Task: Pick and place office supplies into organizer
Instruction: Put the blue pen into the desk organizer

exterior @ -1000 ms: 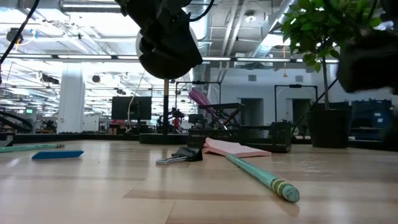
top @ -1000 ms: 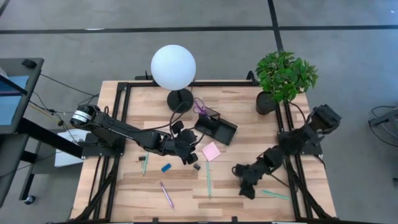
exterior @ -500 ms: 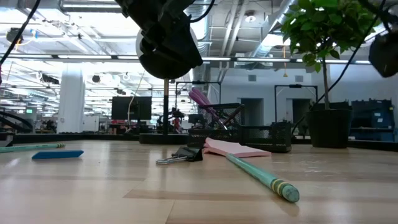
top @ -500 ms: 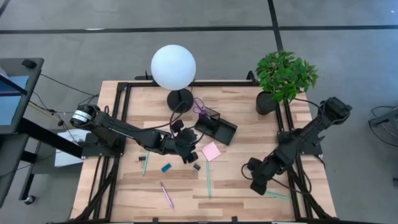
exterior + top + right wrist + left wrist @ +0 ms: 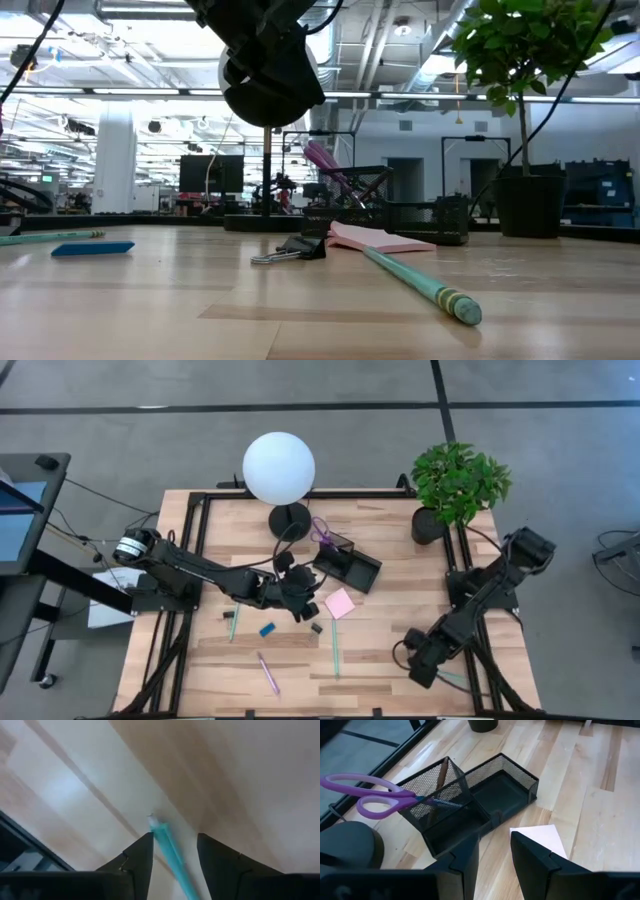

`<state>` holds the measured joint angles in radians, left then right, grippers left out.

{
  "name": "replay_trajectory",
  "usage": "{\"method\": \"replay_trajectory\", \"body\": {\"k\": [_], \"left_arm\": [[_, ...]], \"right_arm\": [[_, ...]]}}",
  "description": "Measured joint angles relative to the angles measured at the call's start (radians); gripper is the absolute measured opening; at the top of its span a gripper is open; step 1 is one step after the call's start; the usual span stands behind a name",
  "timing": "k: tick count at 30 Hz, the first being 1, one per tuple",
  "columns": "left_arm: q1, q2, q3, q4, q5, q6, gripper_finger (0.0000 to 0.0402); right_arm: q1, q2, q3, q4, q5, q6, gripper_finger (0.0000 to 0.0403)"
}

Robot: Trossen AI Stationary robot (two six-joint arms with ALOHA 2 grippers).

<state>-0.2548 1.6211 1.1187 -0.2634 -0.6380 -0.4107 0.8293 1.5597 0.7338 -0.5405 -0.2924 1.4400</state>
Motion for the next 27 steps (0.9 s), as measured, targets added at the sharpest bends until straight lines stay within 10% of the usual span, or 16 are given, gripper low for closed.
{"method": "replay_trajectory", "body": {"k": [27], "left_arm": [[-0.001,0.000,0.000,-0.018,-0.001,-0.004,0.0109]], "right_arm": [[-0.002,0.062,0.003,-0.055,0.092,0.006,0.0072]]}}
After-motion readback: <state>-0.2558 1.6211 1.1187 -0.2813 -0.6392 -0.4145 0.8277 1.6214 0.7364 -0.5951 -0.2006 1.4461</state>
